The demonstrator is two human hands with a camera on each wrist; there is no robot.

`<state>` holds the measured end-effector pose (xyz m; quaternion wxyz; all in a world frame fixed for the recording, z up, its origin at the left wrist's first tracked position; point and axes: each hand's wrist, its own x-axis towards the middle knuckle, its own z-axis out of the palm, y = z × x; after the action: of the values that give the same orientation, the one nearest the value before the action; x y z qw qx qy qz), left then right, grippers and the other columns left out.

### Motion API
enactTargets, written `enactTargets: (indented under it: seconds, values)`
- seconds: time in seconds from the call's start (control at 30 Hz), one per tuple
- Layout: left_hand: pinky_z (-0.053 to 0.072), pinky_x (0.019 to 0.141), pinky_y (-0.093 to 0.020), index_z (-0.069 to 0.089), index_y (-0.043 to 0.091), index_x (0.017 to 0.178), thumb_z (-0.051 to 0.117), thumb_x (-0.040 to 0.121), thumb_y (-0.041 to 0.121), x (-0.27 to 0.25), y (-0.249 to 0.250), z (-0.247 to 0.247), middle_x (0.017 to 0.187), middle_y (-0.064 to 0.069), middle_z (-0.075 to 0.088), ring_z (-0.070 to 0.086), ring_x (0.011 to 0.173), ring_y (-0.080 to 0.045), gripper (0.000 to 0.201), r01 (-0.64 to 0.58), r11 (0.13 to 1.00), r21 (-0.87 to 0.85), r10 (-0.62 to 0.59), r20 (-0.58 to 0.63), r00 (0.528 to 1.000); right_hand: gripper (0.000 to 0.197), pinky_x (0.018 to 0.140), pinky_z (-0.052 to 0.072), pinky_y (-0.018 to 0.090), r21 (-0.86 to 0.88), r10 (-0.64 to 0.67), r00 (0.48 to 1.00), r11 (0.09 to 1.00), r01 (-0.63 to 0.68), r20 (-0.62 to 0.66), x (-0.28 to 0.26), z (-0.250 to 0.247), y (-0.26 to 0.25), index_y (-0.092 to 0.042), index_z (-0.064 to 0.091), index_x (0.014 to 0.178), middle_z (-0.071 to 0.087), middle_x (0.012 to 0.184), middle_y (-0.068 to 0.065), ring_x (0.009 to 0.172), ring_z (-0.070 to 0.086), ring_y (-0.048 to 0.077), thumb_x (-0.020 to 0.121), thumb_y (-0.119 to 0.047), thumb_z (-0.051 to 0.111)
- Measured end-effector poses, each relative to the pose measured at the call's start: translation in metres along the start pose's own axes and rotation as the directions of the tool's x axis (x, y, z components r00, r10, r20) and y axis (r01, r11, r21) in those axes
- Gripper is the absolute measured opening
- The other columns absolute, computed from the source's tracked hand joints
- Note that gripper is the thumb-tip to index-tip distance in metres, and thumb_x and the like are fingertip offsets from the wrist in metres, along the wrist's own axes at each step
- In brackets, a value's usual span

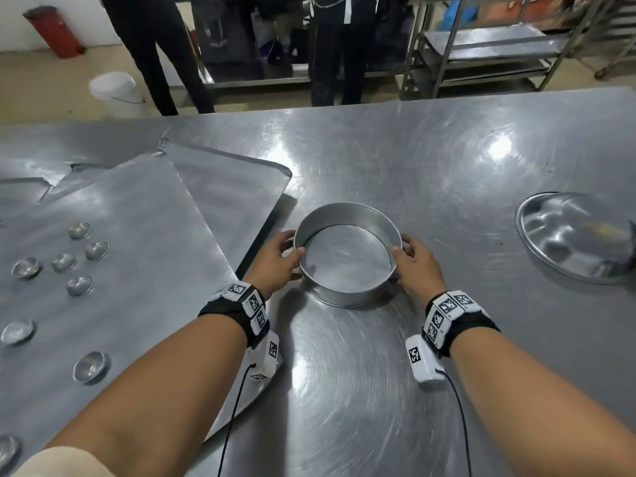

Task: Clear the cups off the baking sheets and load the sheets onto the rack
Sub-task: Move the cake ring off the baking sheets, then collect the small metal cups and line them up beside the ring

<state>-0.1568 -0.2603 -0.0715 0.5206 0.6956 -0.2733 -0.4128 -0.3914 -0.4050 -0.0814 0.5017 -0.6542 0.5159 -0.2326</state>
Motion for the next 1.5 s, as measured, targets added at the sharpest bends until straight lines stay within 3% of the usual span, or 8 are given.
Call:
enactTargets:
  seconds: [0.2,0.37,0.47,0.7,0.87,1.0,1.2,1.5]
  values:
    - [0.062,0.071,-0.032,0.055,0.023,0.131,0.059,0.101,0.013,0.005,-0.001,-0.002,0.125,0.000,0.064,0.067,0.109,-0.024,0.033,0.002,1.000,0.006,-0.002,-0.008,1.000,0.028,0.054,0.044,0.005,-0.002,-0.007,1.000,1.000,0.007,0.003,0.006,0.002,0.005,-0.023,0.059,0.128,0.070,0.110,-0.007,0.093,0.066,0.006,0.101,-0.029,0.054]
    - [0.062,0.069,-0.032,0.043,0.023,0.146,0.065,0.097,0.035,-0.002,0.002,-0.003,0.125,-0.003,0.060,0.068,0.101,-0.021,0.055,0.031,0.997,0.072,-0.022,-0.119,0.993,0.038,0.089,0.056,0.040,0.010,0.048,0.999,0.999,-0.047,-0.007,0.005,-0.002,0.008,-0.030,0.057,0.130,0.067,0.119,-0.008,0.100,0.068,0.017,0.096,-0.047,0.060]
    - [0.063,0.069,-0.033,0.045,0.024,0.145,0.066,0.095,0.045,-0.011,0.005,-0.009,0.121,-0.001,0.059,0.067,0.102,-0.021,0.058,0.008,0.995,0.102,0.012,-0.185,0.983,0.050,0.094,0.047,0.033,-0.096,0.008,0.999,0.995,-0.012,-0.051,-0.006,-0.006,0.003,-0.029,0.054,0.135,0.062,0.123,-0.006,0.109,0.061,0.016,0.093,-0.054,0.061]
    - [0.063,0.070,-0.042,0.068,0.016,0.113,0.065,0.095,0.036,-0.051,0.016,-0.039,0.100,-0.006,0.070,0.070,0.078,-0.020,0.026,-0.074,0.970,0.230,0.125,-0.215,0.969,0.025,0.093,0.048,0.034,-0.223,-0.198,0.972,0.960,0.168,-0.123,-0.042,0.020,-0.042,-0.024,0.067,0.113,0.066,0.115,0.001,0.108,0.060,0.020,0.095,-0.041,0.060]
    - [0.061,0.066,-0.043,0.070,0.025,0.096,0.065,0.092,0.039,-0.095,0.010,-0.086,0.083,-0.001,0.073,0.071,0.068,-0.021,0.015,-0.061,0.944,0.323,0.151,-0.261,0.953,0.005,0.083,0.048,0.027,-0.179,-0.270,0.959,0.943,0.282,0.087,-0.082,0.065,-0.078,-0.027,0.066,0.097,0.066,0.090,-0.012,0.087,0.061,0.009,0.096,-0.031,0.062]
    - [0.059,0.066,-0.036,0.069,0.026,0.098,0.066,0.092,0.042,-0.133,-0.008,-0.134,0.085,0.002,0.073,0.073,0.068,-0.020,0.017,0.029,0.924,0.380,0.075,-0.257,0.964,0.013,0.070,0.048,0.021,-0.212,-0.290,0.903,0.906,0.365,0.318,-0.112,0.112,-0.095,-0.026,0.068,0.099,0.068,0.089,-0.010,0.083,0.064,0.008,0.095,-0.038,0.064]
    - [0.057,0.066,-0.031,0.069,0.025,0.098,0.067,0.092,0.043,-0.195,-0.046,-0.221,0.081,0.006,0.073,0.069,0.062,-0.010,0.018,0.136,0.862,0.489,0.035,-0.324,0.945,0.019,0.072,0.053,0.029,-0.226,-0.245,0.808,0.881,0.416,0.536,-0.152,0.194,-0.110,-0.027,0.068,0.103,0.070,0.093,-0.007,0.086,0.069,0.014,0.094,-0.043,0.063]
    - [0.051,0.078,-0.029,0.067,0.025,0.110,0.068,0.090,0.045,-0.286,-0.090,-0.330,0.092,0.007,0.067,0.065,0.084,-0.012,0.029,0.352,0.764,0.541,-0.038,-0.507,0.861,0.025,0.083,0.057,0.038,-0.217,-0.275,0.679,0.810,0.545,0.680,-0.203,0.305,-0.136,-0.024,0.071,0.105,0.072,0.096,-0.003,0.090,0.069,0.015,0.092,-0.044,0.065]
